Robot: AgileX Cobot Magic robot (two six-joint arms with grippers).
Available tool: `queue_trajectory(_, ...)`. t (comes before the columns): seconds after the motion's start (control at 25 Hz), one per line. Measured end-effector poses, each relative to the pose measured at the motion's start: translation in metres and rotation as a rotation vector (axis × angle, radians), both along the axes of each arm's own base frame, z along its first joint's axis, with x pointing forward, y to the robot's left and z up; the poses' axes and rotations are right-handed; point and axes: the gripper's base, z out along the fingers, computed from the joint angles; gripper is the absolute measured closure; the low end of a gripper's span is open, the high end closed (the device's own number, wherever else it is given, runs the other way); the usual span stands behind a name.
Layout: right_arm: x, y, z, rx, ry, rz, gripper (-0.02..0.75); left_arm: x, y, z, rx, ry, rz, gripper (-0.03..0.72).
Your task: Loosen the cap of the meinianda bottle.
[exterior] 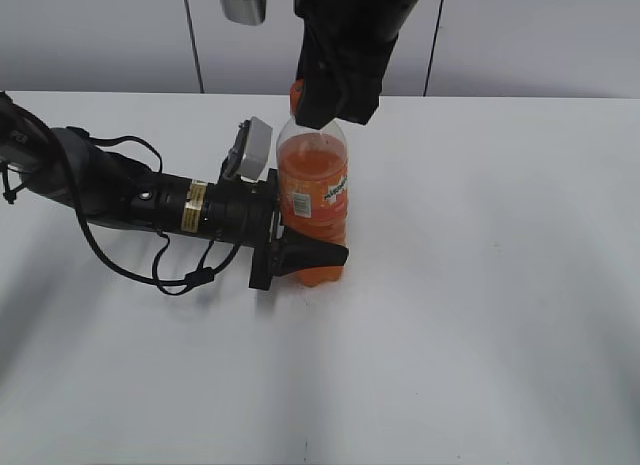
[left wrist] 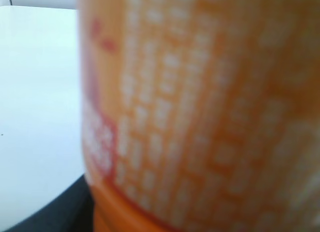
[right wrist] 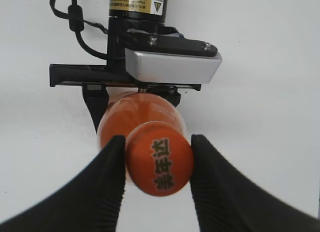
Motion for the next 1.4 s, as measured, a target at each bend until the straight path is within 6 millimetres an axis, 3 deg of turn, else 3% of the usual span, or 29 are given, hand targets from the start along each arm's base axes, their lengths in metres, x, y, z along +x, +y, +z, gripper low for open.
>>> queue_trajectory(0.32,0.0003,-0.0003,0.0000,-0.004,-0.005,0.003,0.423,0.0002,0.0000,0.0000,0.000,0.004,0.003,0.279)
queue_trajectory(0.64,0.0007,-0.0007,-0.0007,-0.013,-0.009,0.009,0.332,0.0003,-0.0003,-0.0001,0.002,0.015,0.009,0.279)
queue_trajectory(1.4,0.0028,0.0007,0.0009,0.015,-0.024,-0.024,0.322,0.0006,-0.0006,-0.0002,0.004,0.022,0.015,0.279)
